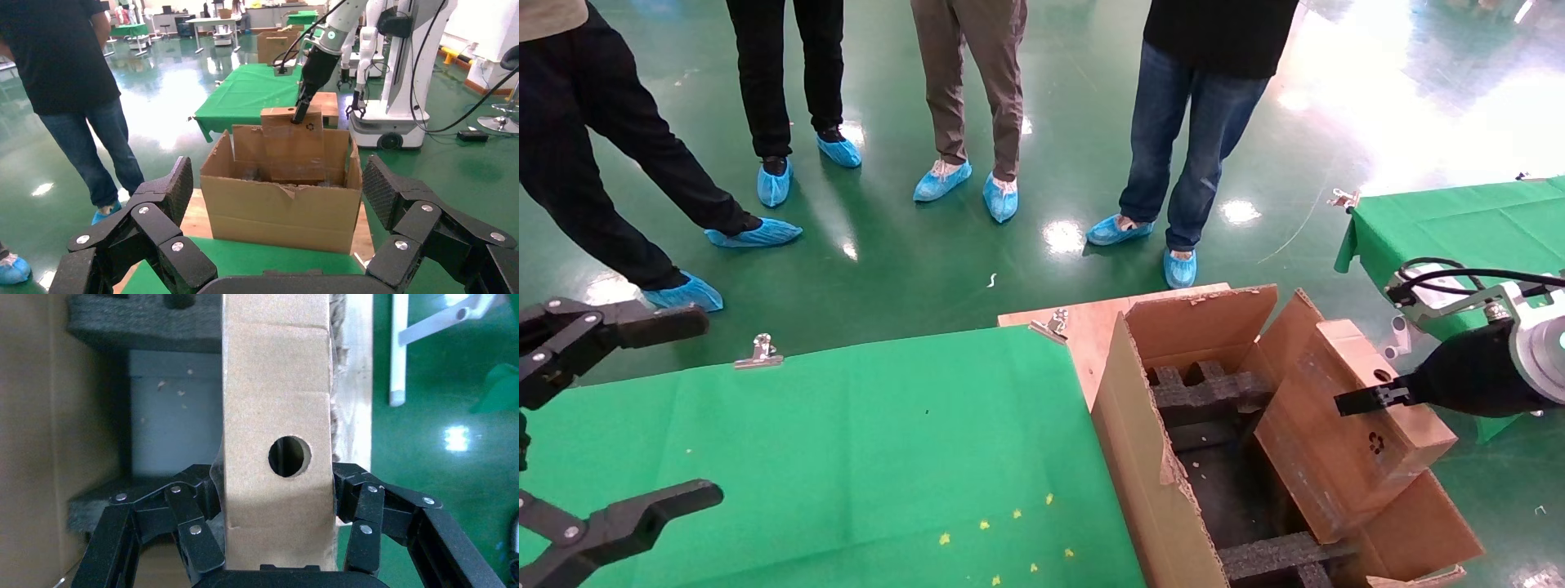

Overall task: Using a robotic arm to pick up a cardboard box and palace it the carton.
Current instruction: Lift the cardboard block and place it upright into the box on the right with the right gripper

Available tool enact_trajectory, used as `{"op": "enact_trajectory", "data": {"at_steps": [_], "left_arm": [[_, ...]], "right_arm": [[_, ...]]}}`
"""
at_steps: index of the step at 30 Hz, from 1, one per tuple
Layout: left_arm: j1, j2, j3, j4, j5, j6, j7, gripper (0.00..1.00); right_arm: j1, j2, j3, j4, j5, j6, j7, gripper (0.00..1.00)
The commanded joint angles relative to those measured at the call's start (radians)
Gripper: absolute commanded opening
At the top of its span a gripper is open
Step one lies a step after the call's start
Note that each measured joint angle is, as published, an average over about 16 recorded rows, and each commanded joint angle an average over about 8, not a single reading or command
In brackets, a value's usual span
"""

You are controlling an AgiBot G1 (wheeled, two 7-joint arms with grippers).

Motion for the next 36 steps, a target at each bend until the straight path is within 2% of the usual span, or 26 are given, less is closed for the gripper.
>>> {"op": "enact_trajectory", "data": {"at_steps": [1, 24, 36], "left_arm": [[0.000, 0.000, 0.000, 0.000, 0.000, 0.000, 0.000, 1.00], [0.000, 0.000, 0.000, 0.000, 0.000, 0.000, 0.000, 1.00], [0.000, 0.000, 0.000, 0.000, 0.000, 0.000, 0.000, 1.00]], "right_arm": [[-0.004, -0.005, -0.003, 0.000, -0.014, 0.009, 0.011, 0.00], [-0.078, -0.050, -0.044, 0.002, -0.125, 0.093, 0.129, 0.00], [-0.169, -0.085, -0.082, 0.000, -0.208, 0.198, 0.214, 0.00]]}}
